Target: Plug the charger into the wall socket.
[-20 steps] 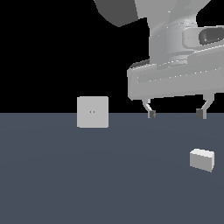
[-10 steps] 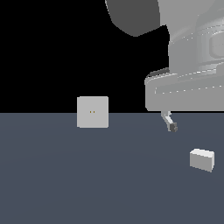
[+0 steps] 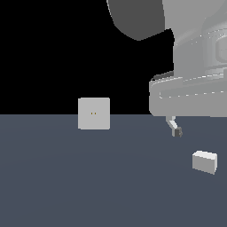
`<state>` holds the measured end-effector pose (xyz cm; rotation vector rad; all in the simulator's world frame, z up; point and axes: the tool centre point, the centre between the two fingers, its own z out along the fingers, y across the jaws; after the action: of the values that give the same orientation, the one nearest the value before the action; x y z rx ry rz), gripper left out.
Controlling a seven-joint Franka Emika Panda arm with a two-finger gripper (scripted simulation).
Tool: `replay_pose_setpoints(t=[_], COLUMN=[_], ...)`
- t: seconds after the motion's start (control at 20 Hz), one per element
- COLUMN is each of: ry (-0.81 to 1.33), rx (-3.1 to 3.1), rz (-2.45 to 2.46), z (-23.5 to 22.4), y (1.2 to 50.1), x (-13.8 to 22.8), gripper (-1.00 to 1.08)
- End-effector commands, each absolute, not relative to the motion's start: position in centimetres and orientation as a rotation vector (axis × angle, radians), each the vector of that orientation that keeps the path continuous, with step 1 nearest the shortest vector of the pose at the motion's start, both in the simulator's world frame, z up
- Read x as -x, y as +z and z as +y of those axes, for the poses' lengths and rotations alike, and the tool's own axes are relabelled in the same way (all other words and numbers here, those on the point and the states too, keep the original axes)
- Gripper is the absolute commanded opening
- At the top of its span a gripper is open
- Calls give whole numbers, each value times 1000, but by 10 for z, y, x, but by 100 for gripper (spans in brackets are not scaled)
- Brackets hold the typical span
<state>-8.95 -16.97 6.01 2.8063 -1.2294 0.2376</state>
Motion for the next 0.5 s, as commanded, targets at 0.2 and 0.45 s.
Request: replay_pose_setpoints(t=[0.2,0.45], ry=[237,237], rx=[-2806,-2806], rz=[-1232,-1233], z=[-169,-169], y=[39,18], x=[90,90], gripper=[100,100])
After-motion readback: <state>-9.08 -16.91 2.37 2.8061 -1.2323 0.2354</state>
